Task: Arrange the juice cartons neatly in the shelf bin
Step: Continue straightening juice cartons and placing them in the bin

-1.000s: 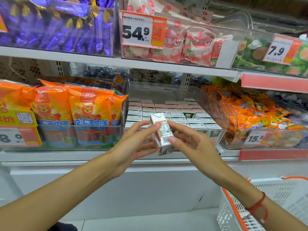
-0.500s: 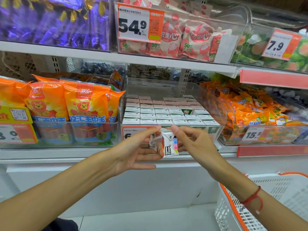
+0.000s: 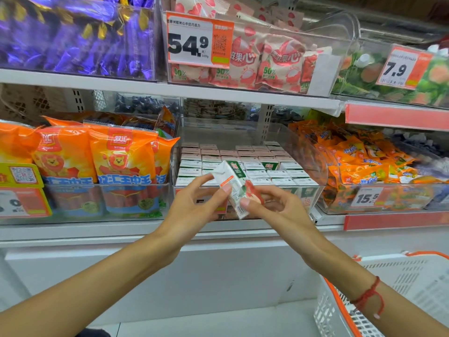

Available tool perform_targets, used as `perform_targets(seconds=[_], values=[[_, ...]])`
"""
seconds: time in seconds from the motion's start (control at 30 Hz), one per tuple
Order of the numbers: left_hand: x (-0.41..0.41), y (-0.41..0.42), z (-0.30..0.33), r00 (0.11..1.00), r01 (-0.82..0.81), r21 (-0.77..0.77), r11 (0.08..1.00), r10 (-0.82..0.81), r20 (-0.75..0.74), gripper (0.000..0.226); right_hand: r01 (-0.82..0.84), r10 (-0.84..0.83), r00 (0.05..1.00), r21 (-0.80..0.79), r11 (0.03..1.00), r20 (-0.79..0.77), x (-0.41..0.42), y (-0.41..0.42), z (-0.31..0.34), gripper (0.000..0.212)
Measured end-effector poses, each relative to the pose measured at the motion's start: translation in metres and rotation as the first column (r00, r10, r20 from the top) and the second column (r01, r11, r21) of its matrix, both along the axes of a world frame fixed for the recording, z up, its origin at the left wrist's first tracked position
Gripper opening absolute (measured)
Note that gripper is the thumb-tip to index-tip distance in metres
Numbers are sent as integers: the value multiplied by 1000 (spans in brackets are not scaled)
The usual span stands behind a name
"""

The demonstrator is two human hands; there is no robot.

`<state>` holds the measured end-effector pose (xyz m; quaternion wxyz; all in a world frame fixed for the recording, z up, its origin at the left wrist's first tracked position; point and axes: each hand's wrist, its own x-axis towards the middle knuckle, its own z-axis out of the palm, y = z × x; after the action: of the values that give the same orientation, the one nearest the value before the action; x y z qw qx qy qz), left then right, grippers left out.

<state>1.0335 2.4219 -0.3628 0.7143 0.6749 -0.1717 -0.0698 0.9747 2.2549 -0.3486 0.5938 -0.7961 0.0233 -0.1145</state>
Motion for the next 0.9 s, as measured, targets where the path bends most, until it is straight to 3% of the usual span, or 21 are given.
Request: perform_targets(seconds=[0.1,0.2,0.27,0.33,0.47,0.6,0.7,0.9], values=[[-2,-3,0,997,2,-85,996,-8,-74,18,181,-146,967,-156,971,209,2,1,-4,46],[-4,-5,3,990,28,-143,989,-47,-130,25,232,-116,932,-321,918,344,3,2,-9,52],[-6,-5,2,992,29,-147,989,-47,-119,25,197,-63,935,-365,910,348,4,2,-12,53],[-7,-2,1,999,5,-105,994,-11,-52,23,110,-1,951,-338,935,308,5,-1,-13,48],[-7,6,4,952,-59,97,993,27,305,38,-46,127,955,-290,956,267,5,-15,-9,45],[-9,10,5,839,-104,158,982,2,544,40,70,156,889,-466,882,430,4,-17,-4,53],[-10,10,5,818,-101,145,984,-1,575,41,111,190,842,-506,855,505,4,-19,-5,52],[-3,7,2,828,-152,226,962,-1,561,49,54,202,888,-530,846,413,8,-20,-12,38]])
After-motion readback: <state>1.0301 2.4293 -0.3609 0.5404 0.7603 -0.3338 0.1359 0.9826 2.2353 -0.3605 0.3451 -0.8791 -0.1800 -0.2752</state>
